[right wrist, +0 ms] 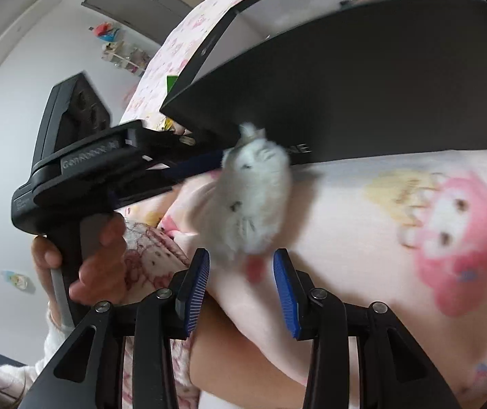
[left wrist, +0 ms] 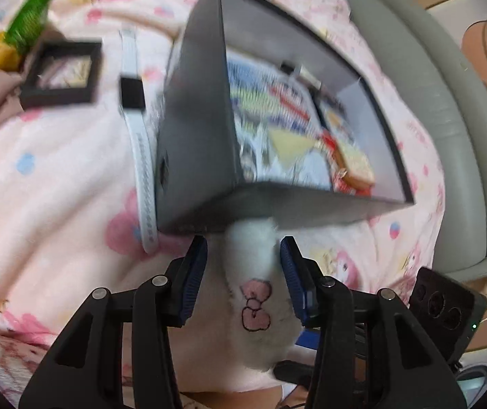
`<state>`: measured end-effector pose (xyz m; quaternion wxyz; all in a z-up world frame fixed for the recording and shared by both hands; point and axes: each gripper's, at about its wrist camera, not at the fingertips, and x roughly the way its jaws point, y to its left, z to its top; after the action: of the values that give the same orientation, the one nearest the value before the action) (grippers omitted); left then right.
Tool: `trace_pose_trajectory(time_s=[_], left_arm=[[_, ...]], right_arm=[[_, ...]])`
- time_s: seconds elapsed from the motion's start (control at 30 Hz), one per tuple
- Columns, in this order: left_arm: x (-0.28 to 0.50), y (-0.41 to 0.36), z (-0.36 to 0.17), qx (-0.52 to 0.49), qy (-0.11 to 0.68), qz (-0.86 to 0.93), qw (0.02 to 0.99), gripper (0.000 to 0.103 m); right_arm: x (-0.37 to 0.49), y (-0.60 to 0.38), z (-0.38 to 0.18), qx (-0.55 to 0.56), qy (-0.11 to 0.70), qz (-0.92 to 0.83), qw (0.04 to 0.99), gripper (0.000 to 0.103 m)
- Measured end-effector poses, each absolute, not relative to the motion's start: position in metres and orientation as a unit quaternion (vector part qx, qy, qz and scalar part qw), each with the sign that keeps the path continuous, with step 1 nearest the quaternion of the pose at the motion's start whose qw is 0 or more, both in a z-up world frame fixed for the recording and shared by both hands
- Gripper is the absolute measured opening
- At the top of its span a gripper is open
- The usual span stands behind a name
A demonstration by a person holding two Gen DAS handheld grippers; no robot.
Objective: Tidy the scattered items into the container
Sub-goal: 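Carry the plush bunny in the left gripper over the black box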
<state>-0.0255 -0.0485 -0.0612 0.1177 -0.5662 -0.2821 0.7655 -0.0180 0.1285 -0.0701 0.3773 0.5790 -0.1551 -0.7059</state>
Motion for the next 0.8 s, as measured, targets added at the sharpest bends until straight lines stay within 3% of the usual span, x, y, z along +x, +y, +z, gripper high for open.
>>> trace_pose_trajectory(time_s=[0.1,0.13,0.2,0.57,0.67,0.73,0.8], left_arm=[[-0.026,-0.043,-0.065,-0.572,-0.274,0.763,0.123,0.045],[-0.024,-0.044,-0.065,-0.572,-0.274,0.763,0.123,0.045],[-0.022,-0.046,-0.064,-0.570,-0.282,0.761,0.128,0.045],[-0.027,-0.048,-0.066,-0.570,-0.288,0.758,0.128,0.045],[-0.029,-0.052,-0.073,-0.580,-0.313,0.739,0.140,0.045],[-0.025,-0.053,-0.074,-0.581,-0.322,0.733,0.147,0.045],[-0.020,-0.052,-0.074,-0.583,-0.322,0.729,0.158,0.045]], right_arm=[[-0.019,0.118,-0.081,0.586,-0.156,-0.699,0.380,0.034],[-0.018,0.117,-0.082,0.586,-0.151,-0.700,0.379,0.021],[-0.015,0.118,-0.079,0.592,-0.133,-0.702,0.373,0.017],[-0.035,0.187,-0.034,0.531,-0.133,-0.793,0.268,0.017],[-0.044,0.189,-0.046,0.535,-0.208,-0.754,0.320,0.027],[-0.047,0.182,-0.057,0.545,-0.236,-0.729,0.341,0.040],[-0.046,0.163,-0.066,0.555,-0.226,-0.725,0.340,0.040]])
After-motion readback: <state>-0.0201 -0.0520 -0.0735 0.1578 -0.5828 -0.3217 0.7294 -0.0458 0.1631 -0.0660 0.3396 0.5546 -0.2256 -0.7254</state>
